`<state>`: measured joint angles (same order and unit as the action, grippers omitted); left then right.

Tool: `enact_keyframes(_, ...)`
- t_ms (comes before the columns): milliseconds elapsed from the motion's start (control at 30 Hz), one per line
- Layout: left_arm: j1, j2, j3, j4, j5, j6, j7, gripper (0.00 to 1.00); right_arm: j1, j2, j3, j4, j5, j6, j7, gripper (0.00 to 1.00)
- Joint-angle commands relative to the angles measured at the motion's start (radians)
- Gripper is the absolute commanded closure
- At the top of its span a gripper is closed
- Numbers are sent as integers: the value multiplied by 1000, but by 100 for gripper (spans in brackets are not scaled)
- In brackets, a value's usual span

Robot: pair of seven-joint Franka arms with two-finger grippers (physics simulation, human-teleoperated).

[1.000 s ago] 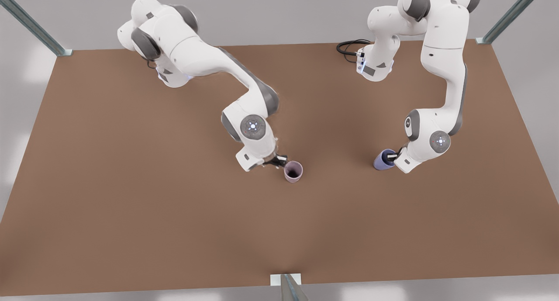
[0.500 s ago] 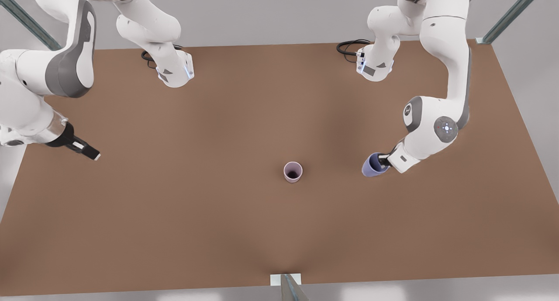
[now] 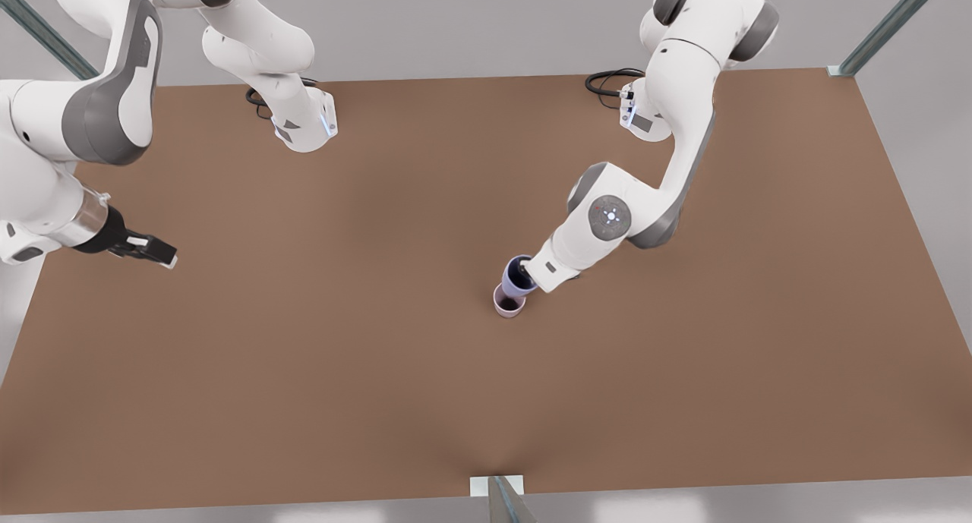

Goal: Stack the cups, with the pink cup at the bottom and the purple cup at the top

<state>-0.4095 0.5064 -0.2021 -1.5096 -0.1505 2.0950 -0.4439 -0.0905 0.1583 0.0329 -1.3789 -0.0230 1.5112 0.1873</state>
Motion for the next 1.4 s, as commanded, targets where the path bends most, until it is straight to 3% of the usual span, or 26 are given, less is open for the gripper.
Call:
enact_keyframes(0,-12,24,1,23,8,60,-530,79,-1,-3,-1,6,5,-11,-180,0)
enact_keyframes(1100,-35,106,9,6,81,22,-527,79,-8,-6,-14,29,2,-34,-192,0)
enact_keyframes(1167,-35,106,9,6,86,20,-524,66,-15,-5,-14,26,2,-34,-241,0)
enact_keyframes(1367,-37,106,9,6,88,20,-523,65,-25,6,-14,29,17,-32,-250,0)
